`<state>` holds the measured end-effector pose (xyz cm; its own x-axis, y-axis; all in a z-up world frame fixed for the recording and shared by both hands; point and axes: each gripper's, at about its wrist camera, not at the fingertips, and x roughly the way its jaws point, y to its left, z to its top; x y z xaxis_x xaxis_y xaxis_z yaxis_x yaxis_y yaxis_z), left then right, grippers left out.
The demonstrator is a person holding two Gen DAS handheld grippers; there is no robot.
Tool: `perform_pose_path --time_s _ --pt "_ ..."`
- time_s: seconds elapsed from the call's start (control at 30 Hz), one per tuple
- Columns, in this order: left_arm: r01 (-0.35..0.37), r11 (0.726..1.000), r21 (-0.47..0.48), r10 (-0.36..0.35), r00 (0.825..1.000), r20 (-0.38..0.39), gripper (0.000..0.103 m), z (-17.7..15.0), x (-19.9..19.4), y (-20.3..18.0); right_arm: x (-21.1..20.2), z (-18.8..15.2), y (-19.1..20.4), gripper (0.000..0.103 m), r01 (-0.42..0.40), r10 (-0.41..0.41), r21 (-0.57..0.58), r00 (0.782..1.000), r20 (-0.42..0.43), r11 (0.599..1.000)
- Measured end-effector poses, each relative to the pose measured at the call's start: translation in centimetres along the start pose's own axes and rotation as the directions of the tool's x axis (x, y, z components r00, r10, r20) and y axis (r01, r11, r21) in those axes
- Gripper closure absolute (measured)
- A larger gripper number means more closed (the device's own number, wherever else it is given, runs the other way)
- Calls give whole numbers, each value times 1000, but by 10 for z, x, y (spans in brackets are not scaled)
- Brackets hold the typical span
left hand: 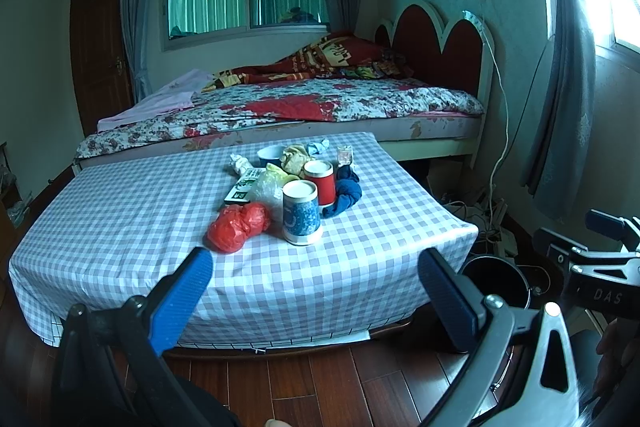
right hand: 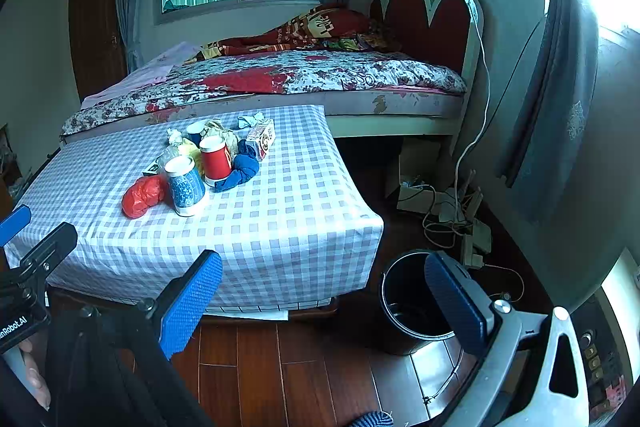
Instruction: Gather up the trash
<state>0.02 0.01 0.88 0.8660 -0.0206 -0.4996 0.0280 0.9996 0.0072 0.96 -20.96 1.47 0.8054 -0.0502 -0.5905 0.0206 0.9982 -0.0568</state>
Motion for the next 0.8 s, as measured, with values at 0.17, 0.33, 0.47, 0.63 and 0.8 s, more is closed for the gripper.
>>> perform_pose_path --time_s 0.17,0.33,0.47,0.63,0.8 --pt "-8 1000 -1 8 1000 -2 0 1 2 0 2 -2 0 1 -7 7 4 1000 -9 1000" --pt "-23 999 -32 22 999 -40 0 0 20 16 9 -4 -2 1 -36 36 1 999 -10 999" --pt "-56 997 -43 51 994 -100 0 -8 47 37 28 -1 2 1 -80 80 -32 997 -12 996" --pt "-23 994 -111 8 991 -133 2 -14 84 70 68 10 23 3 -146 144 -68 989 -33 987" --pt "-93 988 -122 74 985 -153 28 -16 131 103 115 23 59 17 -217 211 -127 976 -57 968"
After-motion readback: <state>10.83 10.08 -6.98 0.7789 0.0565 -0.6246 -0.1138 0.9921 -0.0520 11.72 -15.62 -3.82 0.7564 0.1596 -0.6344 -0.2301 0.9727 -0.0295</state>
